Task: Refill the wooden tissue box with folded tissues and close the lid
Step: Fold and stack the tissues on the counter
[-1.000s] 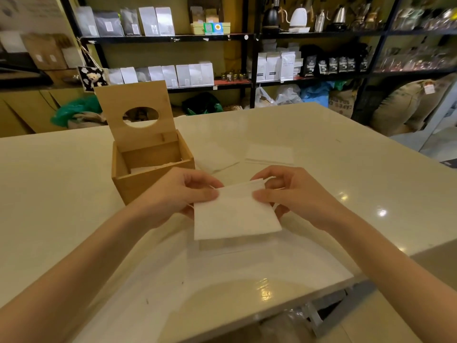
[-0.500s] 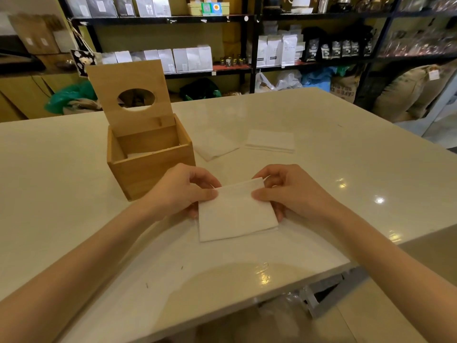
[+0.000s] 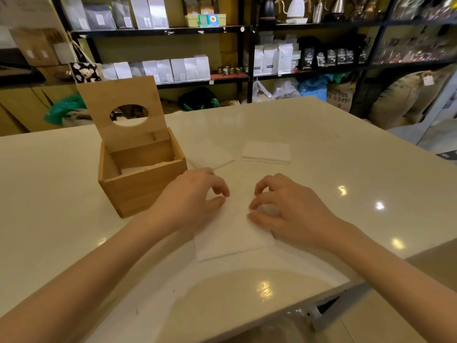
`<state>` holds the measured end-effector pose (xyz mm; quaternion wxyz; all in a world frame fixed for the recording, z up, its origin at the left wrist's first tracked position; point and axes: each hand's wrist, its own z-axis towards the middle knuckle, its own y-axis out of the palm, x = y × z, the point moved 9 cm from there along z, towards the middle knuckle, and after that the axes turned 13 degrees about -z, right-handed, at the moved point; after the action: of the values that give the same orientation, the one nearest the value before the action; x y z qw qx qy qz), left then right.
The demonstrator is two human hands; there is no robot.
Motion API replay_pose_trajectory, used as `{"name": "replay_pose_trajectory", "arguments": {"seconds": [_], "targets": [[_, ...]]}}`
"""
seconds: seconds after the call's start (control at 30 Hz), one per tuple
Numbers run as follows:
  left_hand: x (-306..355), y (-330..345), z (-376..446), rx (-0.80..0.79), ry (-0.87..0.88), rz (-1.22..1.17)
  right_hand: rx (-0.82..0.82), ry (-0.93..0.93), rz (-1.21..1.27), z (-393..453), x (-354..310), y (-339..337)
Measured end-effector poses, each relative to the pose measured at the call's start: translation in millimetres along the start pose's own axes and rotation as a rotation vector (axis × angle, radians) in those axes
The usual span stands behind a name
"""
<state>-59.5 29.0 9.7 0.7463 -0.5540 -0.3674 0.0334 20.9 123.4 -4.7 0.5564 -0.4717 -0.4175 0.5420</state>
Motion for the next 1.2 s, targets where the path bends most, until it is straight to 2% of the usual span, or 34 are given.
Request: {"name": "replay_pose_trajectory", "arguments": {"seconds": [0.1,0.2,0.4,0.53,0.63,0.9,1.03,1.2], "targets": [[17,0,26,0.016,0.064,-0.090,0.118,0.065,0.073,17,26,-18],[20,5,63,0.075,0.090,-0.121,0.253,0.212,0.121,46,74,-30],[-6,32,137,0.137,-0.026,-0.066,0.175,0.470,0.047,84,145,15],[-25,49,166,0.096,-0.109,0.021,0.018,0.472,-0.154,88,155,43],[-36,55,173,0.079,-0.134,0.036,0.042,0.449,-0.172,89,152,43],[-28,52,176,0.086,-0.140,-0.050,0.107,0.472,0.048,82,155,36],[-24,44,163,0.120,-0.146,-0.156,0.192,0.546,0.410,66,157,28],[-6,4,132,0.241,-0.118,-0.470,0.297,0.533,0.757,43,145,2]]}}
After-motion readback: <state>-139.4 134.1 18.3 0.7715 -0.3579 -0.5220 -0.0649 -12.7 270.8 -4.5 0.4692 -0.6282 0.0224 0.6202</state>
